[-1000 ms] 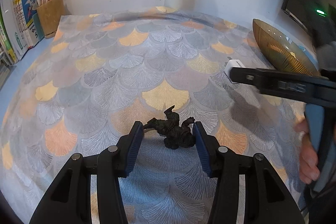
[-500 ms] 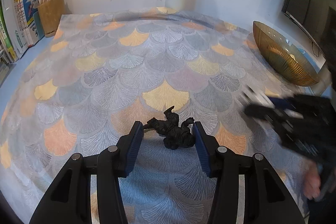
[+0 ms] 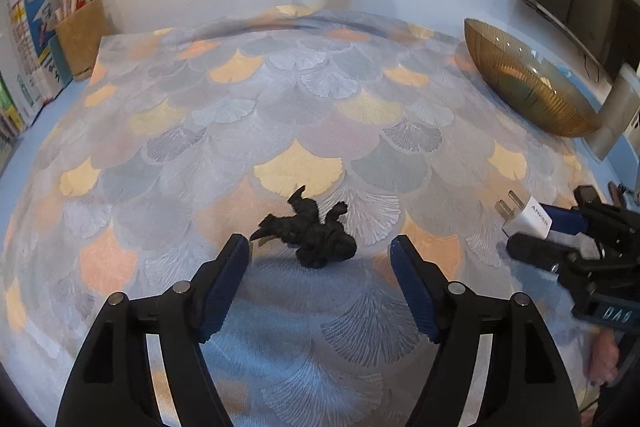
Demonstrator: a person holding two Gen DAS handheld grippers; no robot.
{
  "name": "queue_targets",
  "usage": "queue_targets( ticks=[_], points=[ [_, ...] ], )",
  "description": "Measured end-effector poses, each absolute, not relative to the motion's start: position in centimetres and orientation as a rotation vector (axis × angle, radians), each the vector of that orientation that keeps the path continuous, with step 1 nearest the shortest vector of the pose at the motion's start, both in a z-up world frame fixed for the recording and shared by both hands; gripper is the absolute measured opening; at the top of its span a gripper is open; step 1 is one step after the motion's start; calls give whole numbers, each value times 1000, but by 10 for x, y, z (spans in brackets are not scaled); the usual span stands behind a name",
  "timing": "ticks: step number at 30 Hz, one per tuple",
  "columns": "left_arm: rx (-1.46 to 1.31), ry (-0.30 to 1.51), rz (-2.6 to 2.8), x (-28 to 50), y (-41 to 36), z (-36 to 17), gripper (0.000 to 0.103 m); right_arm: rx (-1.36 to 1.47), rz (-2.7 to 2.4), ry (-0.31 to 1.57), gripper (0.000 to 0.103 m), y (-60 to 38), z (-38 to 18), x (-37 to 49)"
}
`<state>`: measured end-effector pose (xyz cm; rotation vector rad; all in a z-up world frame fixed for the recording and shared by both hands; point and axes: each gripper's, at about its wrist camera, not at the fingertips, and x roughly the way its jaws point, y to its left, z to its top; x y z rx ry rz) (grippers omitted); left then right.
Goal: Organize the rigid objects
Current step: 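Grasp the white ANKER charger with the right tool while the left tool holds the black figure, then carry the black figure and white charger to the amber bowl and release both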
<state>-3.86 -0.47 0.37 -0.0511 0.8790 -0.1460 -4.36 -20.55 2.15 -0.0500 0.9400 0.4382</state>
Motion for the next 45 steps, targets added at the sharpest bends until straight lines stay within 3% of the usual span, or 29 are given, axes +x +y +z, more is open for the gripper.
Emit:
queue_targets(
  ticks=[3,8,13,15,16,18,31,45],
  points=[
    [-109,873,-149,-38,5,5,72,-128,423,930,56,-194,20,-46],
    [-133,866,-157,-37,9,5,71,-159,414,923,56,-191,18,-48],
    [-96,860,-136,-36,4,4,58,-145,375,923,55,-194,18,-45],
    [-76,856,-121,-35,2,4,47,-149,345,921,47,-194,19,-44],
    [-70,854,-120,-35,1,5,47,-148,325,918,43,-195,19,-43],
    [-67,852,-130,-36,1,5,46,-136,318,911,26,-197,20,-44],
    [-125,725,-182,-50,-5,37,46,-170,319,861,26,-206,42,-64],
    [-93,556,-340,40,-142,162,46,-175,71,676,26,-341,167,-24]
  ],
)
